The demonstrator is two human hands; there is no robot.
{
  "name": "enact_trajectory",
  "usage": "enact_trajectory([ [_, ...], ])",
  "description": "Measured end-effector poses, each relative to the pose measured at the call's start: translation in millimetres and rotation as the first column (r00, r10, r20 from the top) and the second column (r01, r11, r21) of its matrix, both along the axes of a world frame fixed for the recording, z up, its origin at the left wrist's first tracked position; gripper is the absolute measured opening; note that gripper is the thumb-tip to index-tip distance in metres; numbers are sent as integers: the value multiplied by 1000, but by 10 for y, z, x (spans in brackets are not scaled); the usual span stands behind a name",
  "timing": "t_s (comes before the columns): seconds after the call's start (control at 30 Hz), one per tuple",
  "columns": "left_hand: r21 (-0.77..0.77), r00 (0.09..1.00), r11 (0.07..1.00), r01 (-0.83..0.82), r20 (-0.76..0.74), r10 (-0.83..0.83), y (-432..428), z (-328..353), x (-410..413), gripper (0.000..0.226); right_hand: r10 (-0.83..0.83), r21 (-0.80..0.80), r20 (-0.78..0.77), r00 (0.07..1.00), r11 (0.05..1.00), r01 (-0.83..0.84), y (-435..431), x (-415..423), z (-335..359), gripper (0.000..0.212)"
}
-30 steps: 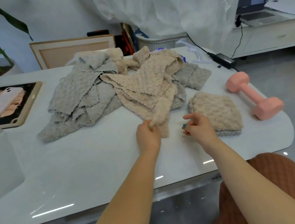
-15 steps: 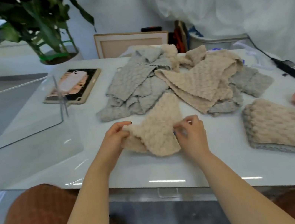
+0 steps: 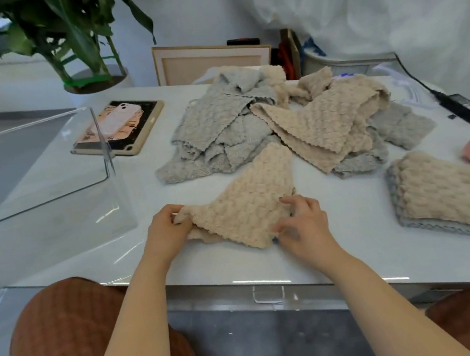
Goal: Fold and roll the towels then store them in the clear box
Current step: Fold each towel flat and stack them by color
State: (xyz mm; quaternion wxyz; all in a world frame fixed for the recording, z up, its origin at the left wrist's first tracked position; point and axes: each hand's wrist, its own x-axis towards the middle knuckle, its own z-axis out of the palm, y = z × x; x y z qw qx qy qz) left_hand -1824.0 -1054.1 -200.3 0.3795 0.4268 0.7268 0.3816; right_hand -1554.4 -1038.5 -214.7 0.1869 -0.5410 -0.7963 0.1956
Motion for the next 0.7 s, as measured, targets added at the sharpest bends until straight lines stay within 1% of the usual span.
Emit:
enact_trajectory([
  [0.03, 0, 998, 1000, -4, -70, 4, -12, 20, -11, 11, -37, 36, -78, 996, 999, 40, 19, 6, 34, 9],
  [0.07, 9, 987, 1000, -2, -158, 3, -18, 53, -29, 9, -69, 66, -167, 984, 994, 81, 60, 23, 83, 9],
  [0.1, 35, 973, 999, 5, -231, 3, -22, 113, -33, 9, -109, 95, -257, 960, 986, 138, 93, 48, 175, 12],
  [0.13, 68, 965, 998, 10, -264, 9, -16, 183, -37, 12, -171, 101, -348, 922, 970, 219, 122, 81, 298, 17],
  [0.17, 100, 970, 995, 9, -244, 16, -8, 266, -32, 15, -235, 57, -455, 859, 955, 292, 156, 112, 437, 21],
  [0.2, 126, 984, 992, -3, -175, 26, 8, 356, -9, 17, -286, -38, -568, 772, 946, 322, 181, 148, 588, 23],
  [0.23, 145, 996, 989, -25, -84, 37, 36, 432, 24, 17, -315, -152, -666, 676, 945, 290, 203, 176, 731, 25],
  [0.27, 152, 999, 987, -53, -1, 53, 71, 510, 69, 17, -333, -246, -731, 596, 943, 225, 230, 205, 849, 25],
  [0.3, 147, 995, 986, -80, 74, 70, 109, 581, 130, 16, -339, -303, -768, 544, 940, 157, 237, 226, 964, 23],
  [0.33, 139, 983, 985, -104, 164, 81, 146, 668, 211, 16, -342, -326, -775, 531, 937, 127, 269, 255, 1053, 19],
  [0.4, 148, 923, 975, -166, 370, 101, 256, 836, 355, 16, -344, -316, -748, 568, 937, 152, 420, 308, 1188, 4],
  [0.43, 181, 899, 966, -186, 428, 93, 323, 914, 413, 16, -349, -302, -726, 592, 936, 182, 484, 325, 1270, 11],
  [0.47, 236, 896, 954, -186, 438, 67, 388, 979, 451, 18, -358, -304, -714, 601, 933, 195, 547, 349, 1342, 15],
  [0.53, 376, 936, 912, -164, 352, 23, 489, 1114, 490, 20, -326, -275, -753, 572, 945, 176, 620, 399, 1489, 10],
  [0.57, 445, 957, 882, -154, 289, 22, 505, 1180, 495, 21, -280, -227, -785, 553, 960, 165, 623, 422, 1570, 12],
  [0.63, 561, 978, 818, -129, 209, 12, 418, 1274, 491, 18, -193, -115, -826, 530, 978, 177, 531, 492, 1700, 13],
  [0.7, 632, 995, 774, -51, 101, -16, 184, 1282, 475, 16, -121, -48, -825, 552, 988, 145, 388, 617, 1660, 6],
])
